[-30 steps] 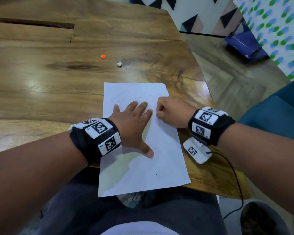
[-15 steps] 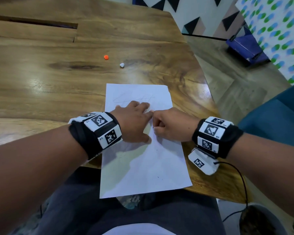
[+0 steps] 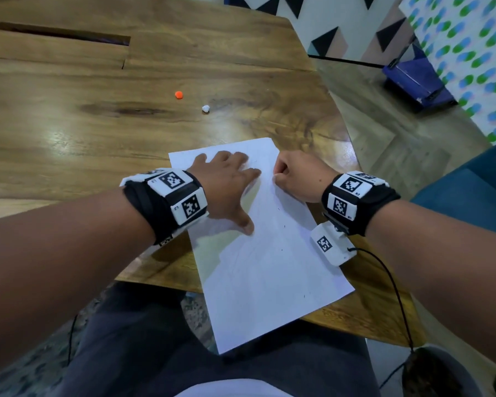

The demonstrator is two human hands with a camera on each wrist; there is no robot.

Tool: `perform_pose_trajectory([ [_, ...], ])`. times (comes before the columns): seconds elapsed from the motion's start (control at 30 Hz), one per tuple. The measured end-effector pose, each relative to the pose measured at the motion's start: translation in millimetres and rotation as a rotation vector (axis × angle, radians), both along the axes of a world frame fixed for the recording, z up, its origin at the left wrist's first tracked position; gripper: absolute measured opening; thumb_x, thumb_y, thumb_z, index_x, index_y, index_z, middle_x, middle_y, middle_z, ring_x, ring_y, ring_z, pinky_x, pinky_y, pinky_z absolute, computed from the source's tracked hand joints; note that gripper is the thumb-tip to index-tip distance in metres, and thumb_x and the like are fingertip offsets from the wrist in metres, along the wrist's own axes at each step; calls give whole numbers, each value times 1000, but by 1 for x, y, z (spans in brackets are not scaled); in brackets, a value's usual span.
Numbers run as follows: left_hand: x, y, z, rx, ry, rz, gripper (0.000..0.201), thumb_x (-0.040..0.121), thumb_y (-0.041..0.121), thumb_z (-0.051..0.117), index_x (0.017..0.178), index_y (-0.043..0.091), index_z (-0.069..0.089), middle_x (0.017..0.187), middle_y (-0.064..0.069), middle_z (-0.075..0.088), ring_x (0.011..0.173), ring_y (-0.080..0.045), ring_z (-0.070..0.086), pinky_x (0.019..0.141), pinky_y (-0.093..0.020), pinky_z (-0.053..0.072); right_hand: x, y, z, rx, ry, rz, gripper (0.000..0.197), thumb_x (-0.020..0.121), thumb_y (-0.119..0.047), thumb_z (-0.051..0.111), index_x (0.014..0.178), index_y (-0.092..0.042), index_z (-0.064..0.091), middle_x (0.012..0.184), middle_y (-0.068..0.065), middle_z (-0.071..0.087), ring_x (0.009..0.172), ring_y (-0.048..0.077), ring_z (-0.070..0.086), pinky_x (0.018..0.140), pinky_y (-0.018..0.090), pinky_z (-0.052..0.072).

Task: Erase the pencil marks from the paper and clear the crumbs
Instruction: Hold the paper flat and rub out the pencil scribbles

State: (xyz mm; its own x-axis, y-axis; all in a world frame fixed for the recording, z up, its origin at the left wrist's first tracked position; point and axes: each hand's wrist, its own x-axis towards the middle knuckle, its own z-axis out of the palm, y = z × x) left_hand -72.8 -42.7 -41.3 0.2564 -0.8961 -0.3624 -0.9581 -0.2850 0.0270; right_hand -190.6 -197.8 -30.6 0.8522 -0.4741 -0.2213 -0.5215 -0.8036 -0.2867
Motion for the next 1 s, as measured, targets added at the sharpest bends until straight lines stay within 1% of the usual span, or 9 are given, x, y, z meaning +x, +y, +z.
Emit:
perform_pose_trajectory([
  [0.07, 6, -2, -2, 50, 23, 15, 131, 60, 89, 67, 162, 32, 7, 171, -1, -4, 156, -30, 2, 118, -63, 22, -1, 0, -1, -9, -1, 4, 10, 92, -19, 54, 96, -14, 63, 88, -5, 64, 88, 21, 62, 75, 34, 51],
  [0.13, 10, -3, -4, 81, 39, 13, 136, 59, 91, 66, 162, 31, 0, 171, 1, -11, 157, -29, -4, 118, -64, 23, -3, 6, 1, -20, -3, 34, 10, 92, -17, 54, 97, -14, 62, 88, -4, 64, 87, 21, 61, 74, 34, 49],
  [0.33, 12, -6, -3, 122, 33, -22, 138, 57, 87, 71, 161, 32, -1, 171, 2, -12, 157, -29, -6, 114, -65, 32, -18, 34, 0, 41, 127, 288, 6, 91, -24, 56, 93, -21, 60, 82, -7, 65, 79, 15, 58, 69, 30, 49],
  [0.47, 11, -10, -5, 150, 24, -20, 140, 57, 88, 71, 161, 34, -7, 170, 1, -15, 157, -30, -8, 112, -66, 33, 5, 9, 3, -13, 86, 156, 7, 91, -21, 54, 92, -18, 61, 84, -5, 64, 83, 19, 60, 69, 30, 46],
  [0.63, 12, -12, -5, 170, 11, -26, 143, 56, 89, 70, 161, 32, -9, 170, 0, -15, 157, -32, -8, 111, -67, 35, 28, -12, 2, -94, 58, 53, 11, 88, -16, 51, 89, -14, 62, 90, 1, 66, 87, 24, 62, 77, 37, 53],
  [0.73, 12, -11, -7, 162, 12, -26, 143, 55, 89, 70, 161, 33, -9, 170, 0, -14, 157, -32, -8, 110, -67, 36, 14, 2, 2, -57, 51, 101, 9, 91, -19, 53, 92, -16, 61, 85, -3, 64, 86, 22, 61, 72, 33, 49],
  [0.9, 12, -12, -5, 168, 27, -19, 142, 56, 87, 71, 160, 35, -10, 170, 0, -17, 157, -31, -10, 112, -66, 34, -8, 26, 6, -13, 170, 317, 4, 94, -23, 56, 94, -21, 59, 79, -10, 58, 78, 13, 52, 57, 18, 36],
  [0.93, 12, -12, -5, 168, 31, -17, 142, 56, 87, 71, 160, 36, -10, 170, 0, -17, 157, -31, -10, 112, -66, 34, -6, 25, 7, -18, 164, 310, 4, 94, -23, 56, 94, -21, 60, 80, -10, 58, 78, 13, 52, 57, 17, 35],
  [1.0, 12, -12, -4, 170, 32, -18, 141, 56, 87, 72, 160, 37, -9, 170, 1, -16, 157, -31, -10, 112, -66, 34, 4, 15, 6, -37, 109, 215, 8, 93, -21, 55, 96, -18, 62, 84, -7, 60, 82, 17, 56, 59, 21, 37],
])
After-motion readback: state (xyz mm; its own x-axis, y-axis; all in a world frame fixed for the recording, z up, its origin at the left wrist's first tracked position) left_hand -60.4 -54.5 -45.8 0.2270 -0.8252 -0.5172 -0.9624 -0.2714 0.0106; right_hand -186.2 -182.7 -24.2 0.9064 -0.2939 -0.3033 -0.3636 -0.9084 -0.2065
